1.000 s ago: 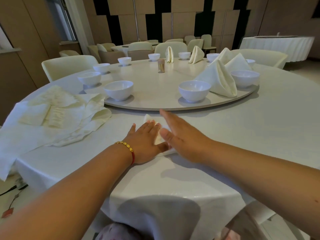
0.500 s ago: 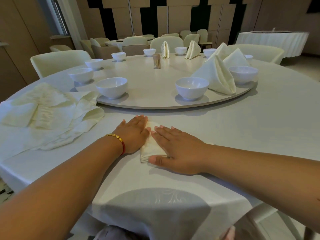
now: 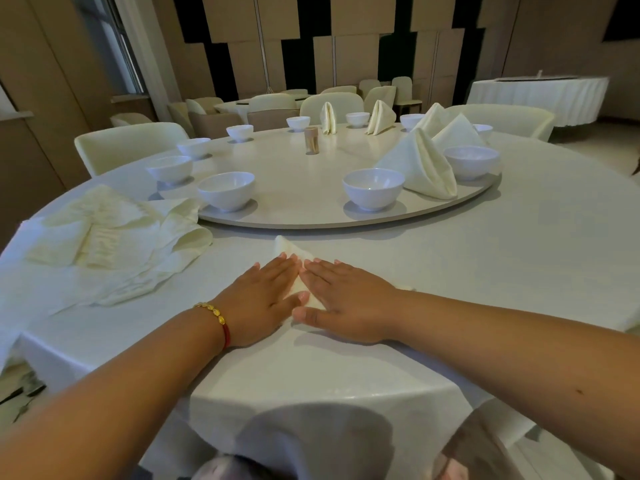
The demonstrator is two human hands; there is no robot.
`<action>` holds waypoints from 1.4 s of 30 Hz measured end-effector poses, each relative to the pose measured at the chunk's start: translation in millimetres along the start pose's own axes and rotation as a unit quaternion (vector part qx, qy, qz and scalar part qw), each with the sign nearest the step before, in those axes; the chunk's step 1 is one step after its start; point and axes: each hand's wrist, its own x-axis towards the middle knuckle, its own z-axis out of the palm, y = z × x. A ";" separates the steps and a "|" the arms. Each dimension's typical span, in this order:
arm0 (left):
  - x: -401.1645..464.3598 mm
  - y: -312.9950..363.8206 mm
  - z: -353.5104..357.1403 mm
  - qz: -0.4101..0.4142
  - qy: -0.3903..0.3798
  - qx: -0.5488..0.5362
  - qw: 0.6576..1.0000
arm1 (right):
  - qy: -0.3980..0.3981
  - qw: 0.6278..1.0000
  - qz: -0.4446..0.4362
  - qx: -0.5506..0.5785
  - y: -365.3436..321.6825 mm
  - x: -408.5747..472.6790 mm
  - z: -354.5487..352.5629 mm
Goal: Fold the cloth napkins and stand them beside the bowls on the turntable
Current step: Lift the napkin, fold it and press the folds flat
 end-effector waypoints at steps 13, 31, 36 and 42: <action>-1.7 -1.1 0.6 -0.012 -0.027 0.041 0.999 | -0.037 0.999 -0.034 -0.001 54.9 -32.6 -6.9; -7.4 -1.3 0.8 0.036 0.090 -0.028 0.995 | -0.057 0.997 -0.047 -0.004 4.4 -46.6 -7.0; -28.3 -6.5 -1.0 0.102 0.182 -0.107 0.972 | -0.056 0.998 -0.041 -0.005 4.1 -45.3 -6.9; -33.0 -13.4 -8.0 0.121 0.188 -0.053 0.973 | -0.033 0.999 -0.036 0.020 6.8 -41.4 -4.8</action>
